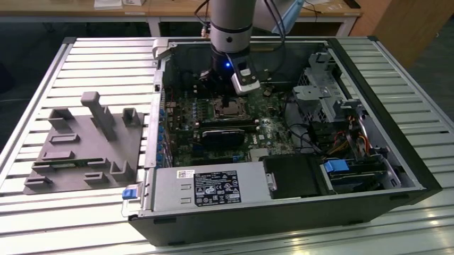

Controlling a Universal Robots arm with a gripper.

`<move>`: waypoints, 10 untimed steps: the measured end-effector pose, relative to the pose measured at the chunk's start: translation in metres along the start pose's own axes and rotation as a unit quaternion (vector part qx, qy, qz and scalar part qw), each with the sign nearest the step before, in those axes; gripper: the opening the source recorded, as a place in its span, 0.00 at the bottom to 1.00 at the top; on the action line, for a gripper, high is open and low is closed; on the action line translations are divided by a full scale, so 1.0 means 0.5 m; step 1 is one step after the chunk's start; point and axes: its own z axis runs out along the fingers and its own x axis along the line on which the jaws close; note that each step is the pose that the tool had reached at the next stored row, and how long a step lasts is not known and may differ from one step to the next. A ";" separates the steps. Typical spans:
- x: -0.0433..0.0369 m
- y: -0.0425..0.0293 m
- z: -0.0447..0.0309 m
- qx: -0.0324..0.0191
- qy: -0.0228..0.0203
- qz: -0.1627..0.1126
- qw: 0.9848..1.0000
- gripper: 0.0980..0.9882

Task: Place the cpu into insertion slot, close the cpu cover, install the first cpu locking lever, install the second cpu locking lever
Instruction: 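Close the cpu cover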

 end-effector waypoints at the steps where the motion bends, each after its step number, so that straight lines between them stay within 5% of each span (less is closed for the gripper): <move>1: 0.004 -0.001 0.000 0.000 0.000 0.000 1.000 0.00; 10: 0.021 -0.006 0.013 0.000 0.000 -0.004 1.000 0.00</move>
